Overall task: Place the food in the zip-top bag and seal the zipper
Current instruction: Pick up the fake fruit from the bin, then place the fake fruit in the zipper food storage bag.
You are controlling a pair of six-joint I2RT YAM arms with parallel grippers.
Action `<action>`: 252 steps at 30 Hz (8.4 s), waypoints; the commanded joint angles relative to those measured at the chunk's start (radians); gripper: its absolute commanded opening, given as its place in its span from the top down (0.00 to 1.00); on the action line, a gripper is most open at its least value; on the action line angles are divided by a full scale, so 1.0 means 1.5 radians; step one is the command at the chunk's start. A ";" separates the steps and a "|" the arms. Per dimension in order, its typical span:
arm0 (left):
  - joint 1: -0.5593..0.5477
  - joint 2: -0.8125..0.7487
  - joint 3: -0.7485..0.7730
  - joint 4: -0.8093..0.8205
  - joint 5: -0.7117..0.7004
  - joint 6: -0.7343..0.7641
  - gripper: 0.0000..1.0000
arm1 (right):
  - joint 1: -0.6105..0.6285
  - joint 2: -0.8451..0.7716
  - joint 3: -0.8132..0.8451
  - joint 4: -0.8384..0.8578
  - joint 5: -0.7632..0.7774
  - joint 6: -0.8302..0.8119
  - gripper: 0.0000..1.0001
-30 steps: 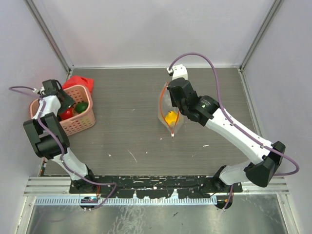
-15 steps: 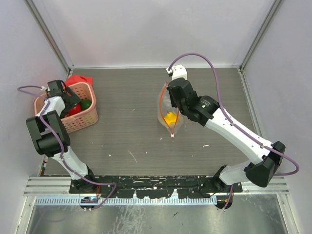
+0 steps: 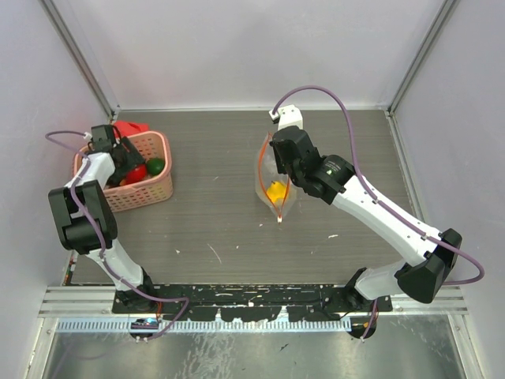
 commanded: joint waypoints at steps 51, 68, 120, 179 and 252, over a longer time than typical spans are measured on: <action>-0.060 0.038 0.142 -0.182 0.119 -0.015 0.23 | -0.002 -0.010 -0.010 0.051 -0.022 0.013 1.00; -0.060 0.036 0.136 -0.156 0.138 -0.016 0.19 | -0.002 -0.009 -0.013 0.052 -0.032 0.015 1.00; -0.357 -0.321 0.097 -0.111 0.335 -0.037 0.63 | 0.010 0.035 0.039 0.046 -0.075 0.017 1.00; -0.663 -0.401 -0.123 0.092 -0.026 -0.131 0.65 | 0.010 0.011 0.018 0.074 -0.213 0.071 1.00; -0.725 -0.322 -0.152 0.211 -0.062 -0.124 0.01 | 0.008 -0.046 -0.081 0.131 -0.251 0.118 1.00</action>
